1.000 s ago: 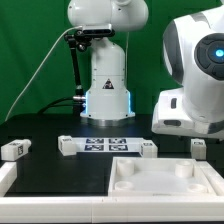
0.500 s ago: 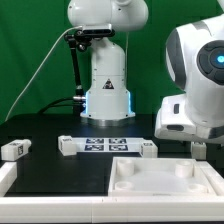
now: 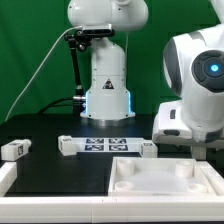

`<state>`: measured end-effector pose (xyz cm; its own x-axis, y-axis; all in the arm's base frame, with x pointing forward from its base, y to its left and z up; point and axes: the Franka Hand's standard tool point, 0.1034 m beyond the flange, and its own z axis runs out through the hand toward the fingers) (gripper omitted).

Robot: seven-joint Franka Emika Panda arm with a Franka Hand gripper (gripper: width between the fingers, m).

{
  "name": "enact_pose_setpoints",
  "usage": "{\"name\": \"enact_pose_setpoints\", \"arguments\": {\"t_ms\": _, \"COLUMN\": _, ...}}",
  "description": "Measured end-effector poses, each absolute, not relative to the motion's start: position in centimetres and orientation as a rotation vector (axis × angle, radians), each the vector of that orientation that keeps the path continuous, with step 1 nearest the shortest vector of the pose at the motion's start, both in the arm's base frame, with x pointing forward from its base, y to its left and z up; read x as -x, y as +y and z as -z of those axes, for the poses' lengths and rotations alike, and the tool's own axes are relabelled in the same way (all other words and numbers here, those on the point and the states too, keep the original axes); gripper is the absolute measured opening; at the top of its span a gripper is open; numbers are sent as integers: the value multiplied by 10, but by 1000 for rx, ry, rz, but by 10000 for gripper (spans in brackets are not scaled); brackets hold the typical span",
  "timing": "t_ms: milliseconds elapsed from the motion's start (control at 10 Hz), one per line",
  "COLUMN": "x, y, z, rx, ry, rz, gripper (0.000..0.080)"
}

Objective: Assemble one leg

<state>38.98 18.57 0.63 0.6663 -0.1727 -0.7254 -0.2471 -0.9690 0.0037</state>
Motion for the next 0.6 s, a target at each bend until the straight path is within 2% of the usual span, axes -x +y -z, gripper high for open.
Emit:
{"name": "enact_pose_setpoints", "arguments": {"t_ms": 200, "x": -390, "y": 186, "z": -6, "rx": 2780, "ry": 353, "rz": -1197, "gripper": 622}}
{"name": "enact_pose_setpoints", "arguments": {"t_ms": 400, "x": -389, "y": 185, "z": -6, "rx": 2780, "ry": 353, "rz": -1197, "gripper": 287}}
{"name": "enact_pose_setpoints", "arguments": {"t_ms": 600, "x": -389, "y": 185, "z": -6, "rx": 2780, "ry": 353, "rz": -1197, "gripper": 290}}
